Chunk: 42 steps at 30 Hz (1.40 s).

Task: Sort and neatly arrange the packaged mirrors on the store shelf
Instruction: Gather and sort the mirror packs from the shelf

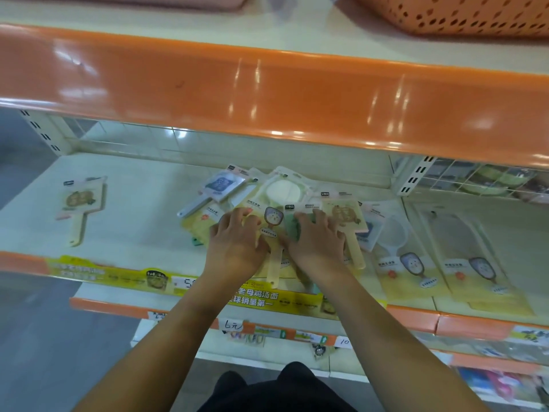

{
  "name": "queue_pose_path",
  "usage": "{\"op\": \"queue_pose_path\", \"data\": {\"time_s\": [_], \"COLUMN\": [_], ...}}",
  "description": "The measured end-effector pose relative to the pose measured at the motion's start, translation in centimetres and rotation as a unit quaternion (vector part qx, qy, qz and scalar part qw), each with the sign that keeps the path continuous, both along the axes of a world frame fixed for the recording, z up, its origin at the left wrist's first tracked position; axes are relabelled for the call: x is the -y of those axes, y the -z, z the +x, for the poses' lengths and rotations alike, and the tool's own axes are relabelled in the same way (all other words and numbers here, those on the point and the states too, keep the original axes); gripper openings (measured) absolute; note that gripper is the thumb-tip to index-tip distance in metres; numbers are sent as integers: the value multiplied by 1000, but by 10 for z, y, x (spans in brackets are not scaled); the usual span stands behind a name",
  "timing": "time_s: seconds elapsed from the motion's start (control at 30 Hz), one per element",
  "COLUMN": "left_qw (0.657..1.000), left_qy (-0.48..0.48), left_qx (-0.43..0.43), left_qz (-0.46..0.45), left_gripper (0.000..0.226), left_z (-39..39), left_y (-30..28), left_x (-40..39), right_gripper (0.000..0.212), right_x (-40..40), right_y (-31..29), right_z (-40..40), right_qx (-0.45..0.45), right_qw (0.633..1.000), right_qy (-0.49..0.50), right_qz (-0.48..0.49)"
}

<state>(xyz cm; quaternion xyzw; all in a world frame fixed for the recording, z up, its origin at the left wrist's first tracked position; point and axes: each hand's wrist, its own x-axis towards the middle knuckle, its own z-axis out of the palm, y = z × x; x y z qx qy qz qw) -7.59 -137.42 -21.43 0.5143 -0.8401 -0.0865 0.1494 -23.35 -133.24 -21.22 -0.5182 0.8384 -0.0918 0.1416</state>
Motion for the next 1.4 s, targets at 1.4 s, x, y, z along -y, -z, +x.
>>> {"op": "queue_pose_path", "data": {"time_s": [1.4], "left_qw": [986], "left_qy": [-162], "left_qx": [-3], "left_qz": [-31], "left_gripper": [33], "left_z": [16], "left_y": [-11], "left_x": [-53], "right_gripper": [52], "right_x": [7], "right_y": [-15], "right_z": [12], "right_qx": [52], "right_qw": [977], "right_qy": [-175], "right_qz": [-113]}}
